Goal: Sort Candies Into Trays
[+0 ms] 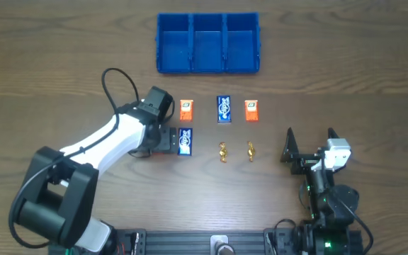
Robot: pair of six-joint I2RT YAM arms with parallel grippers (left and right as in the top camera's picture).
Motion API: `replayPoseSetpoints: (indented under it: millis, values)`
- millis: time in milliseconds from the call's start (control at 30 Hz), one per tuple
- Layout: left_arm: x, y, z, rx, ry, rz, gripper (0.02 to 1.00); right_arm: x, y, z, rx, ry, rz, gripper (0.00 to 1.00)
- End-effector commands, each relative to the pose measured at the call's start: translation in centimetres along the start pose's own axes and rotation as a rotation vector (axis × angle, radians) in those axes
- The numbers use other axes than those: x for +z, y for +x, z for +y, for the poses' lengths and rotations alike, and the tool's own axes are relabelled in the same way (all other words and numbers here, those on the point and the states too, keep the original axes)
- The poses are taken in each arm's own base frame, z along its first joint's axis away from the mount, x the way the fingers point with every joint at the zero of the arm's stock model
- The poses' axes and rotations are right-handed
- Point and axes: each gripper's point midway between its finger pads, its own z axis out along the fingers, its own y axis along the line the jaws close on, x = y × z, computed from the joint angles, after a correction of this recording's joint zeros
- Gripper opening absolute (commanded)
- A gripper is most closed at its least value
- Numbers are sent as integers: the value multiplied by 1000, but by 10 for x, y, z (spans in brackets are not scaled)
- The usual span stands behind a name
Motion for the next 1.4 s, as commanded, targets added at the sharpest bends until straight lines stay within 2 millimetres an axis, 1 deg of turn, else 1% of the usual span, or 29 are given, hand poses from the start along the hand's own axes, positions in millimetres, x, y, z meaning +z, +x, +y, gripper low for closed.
replayPoseSetpoints:
  millis: [33,133,167,200,267,333,367,433,500,533,567,600,633,667,700,733,767,800,833,900,967,1033,1133,1233,1267,1333,1400]
  values:
    - [2,-7,-1,-20,-16,-10,706,0,1,1,-15,-5,2,998]
    - [2,-7,-1,-23,-16,-10,481,0,1,1,-15,-5,2,998]
    - [2,-7,-1,-23,-16,-10,432,0,1,1,-15,-5,2,998]
    - [2,-7,-1,-24,-16,-11,402,0,1,1,-15,-5,2,998]
    - [1,-8,-2,-33,-14,-14,375,0,1,1,-15,-5,2,998]
    - [-7,-17,-6,-39,0,-41,356,0,1,1,-15,-5,2,998]
    - [-26,-33,-13,-51,25,-95,354,0,1,1,-15,-5,2,998]
    - [-55,-53,-18,-73,30,-175,356,0,1,1,-15,-5,2,998]
    - [-113,-88,-23,-99,23,-323,356,0,1,1,-15,-5,2,998]
    - [-128,-98,-24,-112,23,-358,360,0,1,1,-15,-5,2,998]
    - [-150,-113,-28,-122,28,-403,362,0,1,1,-15,-5,2,998]
    - [-167,-127,-30,-130,26,-439,362,0,1,1,-15,-5,2,998]
    - [-188,-148,-33,-137,14,-474,358,0,1,1,-15,-5,2,998]
    - [-201,-166,-36,-127,5,-495,360,0,1,1,-15,-5,2,998]
    - [-209,-181,-40,-115,4,-507,362,0,1,1,-15,-5,2,998]
    - [-216,-199,-45,-104,3,-518,364,0,1,1,-15,-5,2,998]
    - [-218,-220,-51,-103,10,-516,375,0,1,1,-15,-5,2,998]
    - [-216,-234,-54,-108,19,-508,378,0,1,1,-15,-5,2,998]
    - [-212,-242,-57,-102,31,-498,375,0,1,1,-15,-5,2,998]
    - [-195,-263,-65,-91,63,-472,373,0,1,1,-15,-5,2,998]
    - [-173,-275,-67,-91,72,-445,378,0,1,1,-15,-5,2,998]
    - [-153,-281,-64,-96,57,-421,375,0,1,1,-15,-5,2,998]
    - [-132,-283,-61,-92,38,-387,378,0,1,1,-15,-5,2,998]
    - [-121,-283,-60,-72,25,-369,391,0,1,1,-15,-5,2,998]
    - [-120,-283,-60,-72,25,-369,404,0,1,1,-15,-5,2,998]
    - [-120,-283,-60,-71,25,-369,544,0,1,1,-15,-5,2,998]
    - [-121,-284,-60,-72,27,-372,713,0,1,1,-15,-5,2,998]
